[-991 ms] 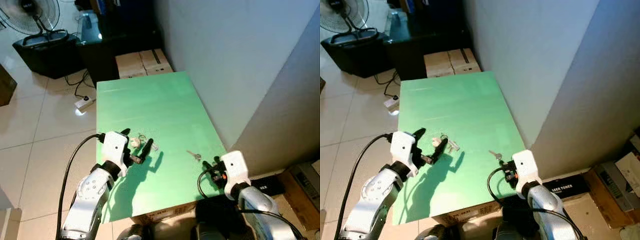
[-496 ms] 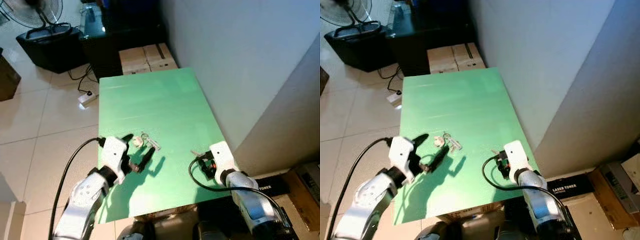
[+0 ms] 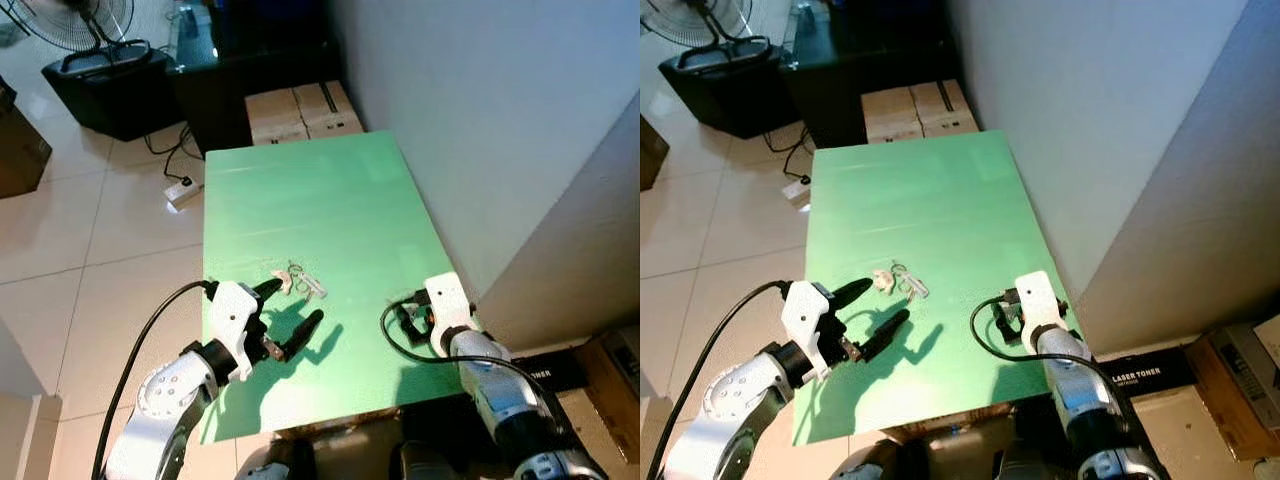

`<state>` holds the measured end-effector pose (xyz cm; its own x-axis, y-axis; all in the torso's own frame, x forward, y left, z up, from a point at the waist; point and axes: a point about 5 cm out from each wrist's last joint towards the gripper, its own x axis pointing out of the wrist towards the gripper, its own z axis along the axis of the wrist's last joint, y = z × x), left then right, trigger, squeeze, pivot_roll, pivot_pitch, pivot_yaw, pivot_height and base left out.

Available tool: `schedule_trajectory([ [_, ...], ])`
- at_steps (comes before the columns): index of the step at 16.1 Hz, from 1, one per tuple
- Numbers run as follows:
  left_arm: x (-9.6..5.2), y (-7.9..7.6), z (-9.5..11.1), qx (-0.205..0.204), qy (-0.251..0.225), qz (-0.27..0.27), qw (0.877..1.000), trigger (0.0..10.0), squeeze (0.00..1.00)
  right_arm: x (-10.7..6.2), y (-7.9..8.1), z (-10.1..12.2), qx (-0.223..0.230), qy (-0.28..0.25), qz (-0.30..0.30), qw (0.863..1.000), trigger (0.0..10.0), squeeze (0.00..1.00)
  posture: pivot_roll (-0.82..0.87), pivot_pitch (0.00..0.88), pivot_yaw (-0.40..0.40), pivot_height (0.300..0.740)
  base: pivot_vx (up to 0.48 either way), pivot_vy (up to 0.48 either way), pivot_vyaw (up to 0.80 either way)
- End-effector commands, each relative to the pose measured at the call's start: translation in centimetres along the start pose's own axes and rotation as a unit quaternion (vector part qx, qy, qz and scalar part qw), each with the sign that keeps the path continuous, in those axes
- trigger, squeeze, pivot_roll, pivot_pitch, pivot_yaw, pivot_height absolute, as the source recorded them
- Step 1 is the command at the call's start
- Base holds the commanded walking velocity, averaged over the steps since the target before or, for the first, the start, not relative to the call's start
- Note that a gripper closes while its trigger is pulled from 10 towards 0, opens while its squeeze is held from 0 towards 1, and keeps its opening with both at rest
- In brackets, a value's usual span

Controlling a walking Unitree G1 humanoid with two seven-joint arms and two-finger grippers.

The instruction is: Hang keys on a hook

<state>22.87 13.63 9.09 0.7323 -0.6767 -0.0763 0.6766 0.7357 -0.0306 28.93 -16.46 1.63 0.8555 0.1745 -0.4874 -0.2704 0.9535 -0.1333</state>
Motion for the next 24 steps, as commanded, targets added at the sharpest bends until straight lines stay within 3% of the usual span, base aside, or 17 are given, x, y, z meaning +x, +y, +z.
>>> schedule_trajectory([
  [1, -0.4, -0.1, 0.0, -0.001, 0.006, -0.009, 1.000, 10.0, 0.00, 0.1, 0.3, -0.5, 0.007, 0.008, 0.007, 1.000, 10.0, 1.00, -0.09, 0.166, 0.117, 0.740, 0.000, 0.000, 0.00],
  [3, -0.9, 0.0, 0.3, -0.002, 0.005, -0.012, 1.000, 10.0, 0.00, 0.3, 1.1, -1.5, -0.006, 0.027, 0.034, 0.999, 10.0, 1.00, -0.07, 0.168, 0.119, 0.740, 0.000, 0.000, 0.00],
  [6, -1.0, 0.4, 0.7, 0.011, -0.007, 0.008, 1.000, 10.0, 0.00, 0.5, 1.2, -1.1, -0.024, 0.017, 0.034, 0.999, 10.0, 1.00, -0.07, 0.155, 0.112, 0.740, 0.000, 0.000, 0.00],
  [7, -1.0, 1.3, 0.8, 0.016, -0.011, 0.054, 0.998, 10.0, 0.00, 0.1, 1.0, 0.0, -0.021, -0.018, 0.031, 0.999, 10.0, 0.13, -0.07, 0.135, 0.093, 0.740, 0.000, 0.000, 0.00],
  [8, -1.1, 1.6, 1.0, 0.019, -0.018, 0.066, 0.997, 10.0, 0.00, -0.3, 1.0, 0.4, -0.021, -0.035, 0.032, 0.999, 10.0, 0.00, -0.07, 0.135, 0.093, 0.740, 0.000, 0.000, 0.00],
  [9, -1.4, 1.8, 1.1, 0.025, -0.026, 0.085, 0.996, 10.0, 0.00, -1.2, 0.9, 1.0, -0.014, -0.062, 0.033, 0.997, 10.0, 0.00, -0.07, 0.132, 0.078, 0.740, 0.000, 0.000, 0.00],
  [11, -2.2, 2.2, 1.6, 0.028, -0.041, 0.124, 0.991, 10.0, 0.00, -4.7, 0.7, 2.8, 0.047, -0.146, 0.022, 0.988, 10.0, 0.00, -0.07, 0.127, 0.069, 0.740, 0.000, 0.000, 0.00],
  [13, -2.5, 2.1, 1.9, 0.031, -0.048, 0.136, 0.989, 10.0, 0.00, -7.8, 1.3, 3.4, 0.090, -0.190, 0.011, 0.978, 10.0, 0.00, -0.08, 0.130, 0.068, 0.740, 0.000, 0.000, 0.00],
  [15, -2.3, 2.1, 2.2, 0.033, -0.054, 0.134, 0.989, 10.0, 0.00, -8.7, 1.8, 3.5, 0.108, -0.205, 0.006, 0.973, 10.0, 0.00, -0.09, 0.132, 0.074, 0.740, 0.000, 0.139, 0.00],
  [22, -1.6, 2.0, 2.6, 0.043, -0.055, 0.116, 0.991, 10.0, 0.00, -11.5, 1.5, 2.2, 0.128, -0.172, -0.036, 0.976, 10.0, 0.00, -0.11, 0.120, 0.112, 0.740, 0.000, 0.357, 0.00],
  [24, -1.4, 1.8, 2.5, 0.044, -0.053, 0.111, 0.991, 10.0, 0.00, -11.4, 1.7, 2.5, 0.126, -0.172, -0.033, 0.976, 10.0, 0.00, -0.11, 0.115, 0.107, 0.740, 0.000, 0.366, 0.00],
])
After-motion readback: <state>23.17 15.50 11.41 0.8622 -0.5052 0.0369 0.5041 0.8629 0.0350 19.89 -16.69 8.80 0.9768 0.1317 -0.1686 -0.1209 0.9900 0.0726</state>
